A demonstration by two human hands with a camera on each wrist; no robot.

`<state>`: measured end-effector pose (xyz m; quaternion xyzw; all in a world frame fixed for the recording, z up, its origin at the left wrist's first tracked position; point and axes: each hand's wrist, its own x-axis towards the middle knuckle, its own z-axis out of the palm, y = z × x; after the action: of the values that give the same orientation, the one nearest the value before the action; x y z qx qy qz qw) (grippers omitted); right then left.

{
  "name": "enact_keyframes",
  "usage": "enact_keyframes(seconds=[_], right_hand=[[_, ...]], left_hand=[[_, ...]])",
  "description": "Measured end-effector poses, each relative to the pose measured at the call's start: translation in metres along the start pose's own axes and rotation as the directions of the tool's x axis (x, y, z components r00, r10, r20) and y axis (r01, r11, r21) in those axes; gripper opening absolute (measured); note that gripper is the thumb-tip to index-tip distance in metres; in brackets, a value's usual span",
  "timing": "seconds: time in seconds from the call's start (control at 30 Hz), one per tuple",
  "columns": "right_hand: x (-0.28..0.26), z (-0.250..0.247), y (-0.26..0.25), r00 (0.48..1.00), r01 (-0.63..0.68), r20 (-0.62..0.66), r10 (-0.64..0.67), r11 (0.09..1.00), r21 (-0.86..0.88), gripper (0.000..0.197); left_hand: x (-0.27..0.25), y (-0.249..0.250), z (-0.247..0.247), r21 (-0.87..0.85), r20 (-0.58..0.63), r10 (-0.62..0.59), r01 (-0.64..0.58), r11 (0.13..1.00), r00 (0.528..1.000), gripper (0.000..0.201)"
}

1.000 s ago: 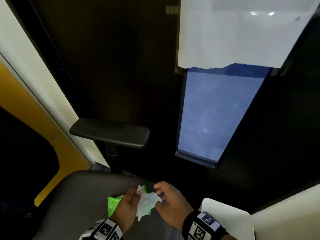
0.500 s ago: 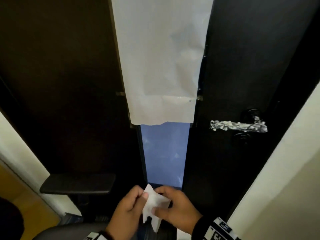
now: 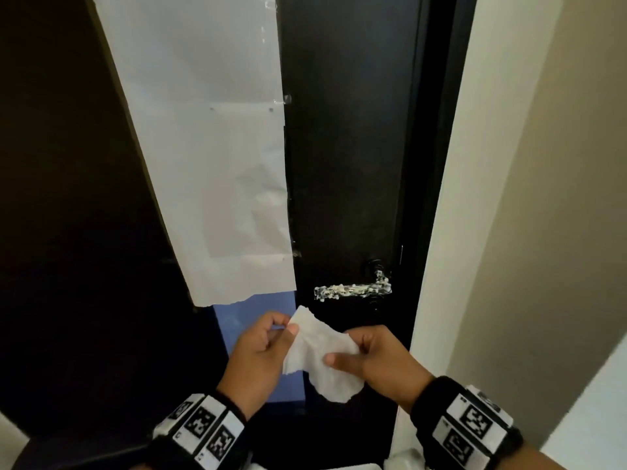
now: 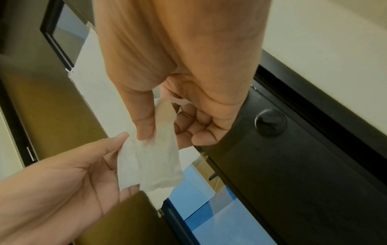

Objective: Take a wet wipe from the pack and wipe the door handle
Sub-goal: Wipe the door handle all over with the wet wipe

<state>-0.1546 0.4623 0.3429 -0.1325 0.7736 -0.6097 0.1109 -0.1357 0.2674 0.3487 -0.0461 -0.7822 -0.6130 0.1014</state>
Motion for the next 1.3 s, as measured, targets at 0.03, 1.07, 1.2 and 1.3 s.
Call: enact_keyframes(seconds=[0.03,1.07,1.2,1.3], right_hand=[[0.0,-0.007,-0.006,1.0,0.013,-0.013,-0.014,1.0,-0.021,0.011],[0.04,-0.101,-0.048,0.96,0.012,-0.274,0.053,0.973,0.229,0.018],[0.049,-0.127,-0.049,0.872,0.129,-0.482,-0.087,0.99,0.054,0.021],[0.055,-0.137,-0.048,0.807,0.143,-0.557,-0.195,0.98,-0.135,0.029]], left_hand=[[0.005,0.008,0.003,0.01,0.003,0.012,-0.012,1.0,1.0,0.011],[0.054,0.052,0.046,0.127,-0.077,-0.008,0.018,0.992,0.997,0.007],[0.062,0.051,0.048,0.183,-0.072,0.025,-0.011,0.983,0.997,0.009],[0.068,0.055,0.053,0.198,-0.073,0.049,-0.034,0.98,0.996,0.009]])
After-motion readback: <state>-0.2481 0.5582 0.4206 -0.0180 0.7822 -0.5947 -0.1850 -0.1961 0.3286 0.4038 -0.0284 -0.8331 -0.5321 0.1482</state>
